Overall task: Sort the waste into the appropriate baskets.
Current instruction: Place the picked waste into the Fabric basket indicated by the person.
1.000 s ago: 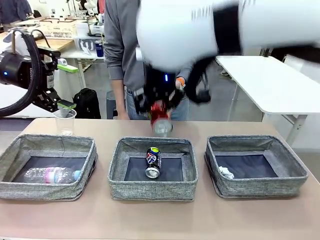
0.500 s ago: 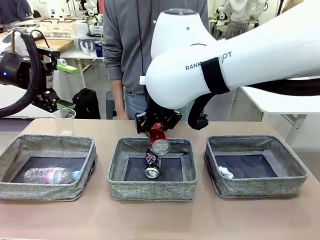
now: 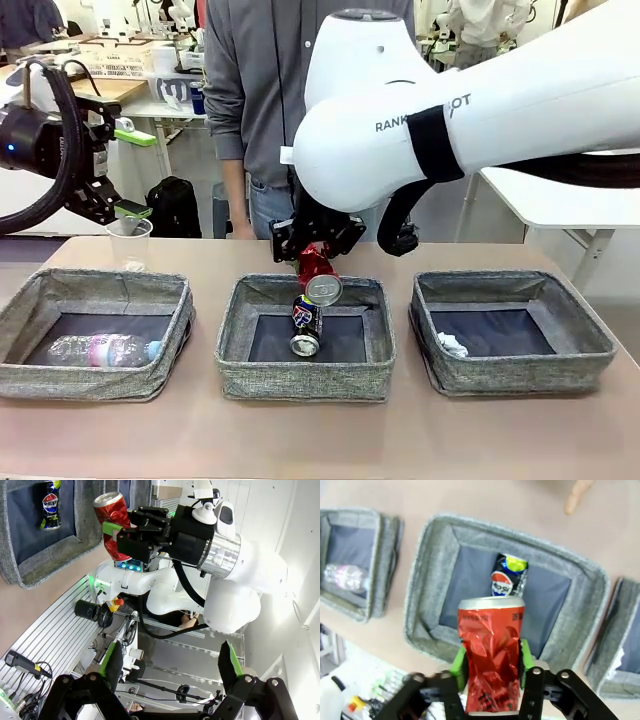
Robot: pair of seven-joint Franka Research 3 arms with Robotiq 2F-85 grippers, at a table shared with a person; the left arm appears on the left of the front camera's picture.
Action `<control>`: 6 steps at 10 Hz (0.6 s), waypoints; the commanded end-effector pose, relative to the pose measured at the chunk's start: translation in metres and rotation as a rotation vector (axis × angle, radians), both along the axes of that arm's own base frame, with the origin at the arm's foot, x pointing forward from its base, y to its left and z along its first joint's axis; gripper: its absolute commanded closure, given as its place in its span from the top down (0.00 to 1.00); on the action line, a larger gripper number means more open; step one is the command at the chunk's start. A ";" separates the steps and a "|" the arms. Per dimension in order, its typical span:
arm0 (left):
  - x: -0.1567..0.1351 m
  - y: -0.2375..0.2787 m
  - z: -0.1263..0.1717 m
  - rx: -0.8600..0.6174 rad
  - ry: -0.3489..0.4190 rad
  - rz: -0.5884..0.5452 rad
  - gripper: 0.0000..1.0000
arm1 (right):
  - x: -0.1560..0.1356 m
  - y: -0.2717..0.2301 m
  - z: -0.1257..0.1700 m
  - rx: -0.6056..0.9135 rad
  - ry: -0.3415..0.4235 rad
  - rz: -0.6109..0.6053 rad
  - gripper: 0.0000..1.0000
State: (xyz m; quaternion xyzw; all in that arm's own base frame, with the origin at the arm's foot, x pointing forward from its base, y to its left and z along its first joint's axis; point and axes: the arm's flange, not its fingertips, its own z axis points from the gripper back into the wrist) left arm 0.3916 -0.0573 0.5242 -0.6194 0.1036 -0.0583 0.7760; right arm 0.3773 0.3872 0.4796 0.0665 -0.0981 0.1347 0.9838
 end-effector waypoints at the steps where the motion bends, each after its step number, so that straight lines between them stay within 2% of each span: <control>1: -0.002 -0.002 0.003 -0.004 -0.003 0.009 0.97 | -0.004 -0.009 0.002 0.017 -0.012 0.008 1.00; 2: -0.002 -0.002 0.003 -0.004 -0.003 0.009 0.97 | -0.004 -0.010 0.003 0.024 -0.015 0.004 0.96; 3: -0.002 -0.002 0.003 -0.004 -0.003 0.009 0.97 | -0.004 -0.010 0.003 0.025 -0.014 0.001 1.00; 6: -0.002 -0.002 0.003 -0.004 -0.003 0.009 0.97 | -0.004 -0.014 0.003 0.033 -0.009 -0.001 1.00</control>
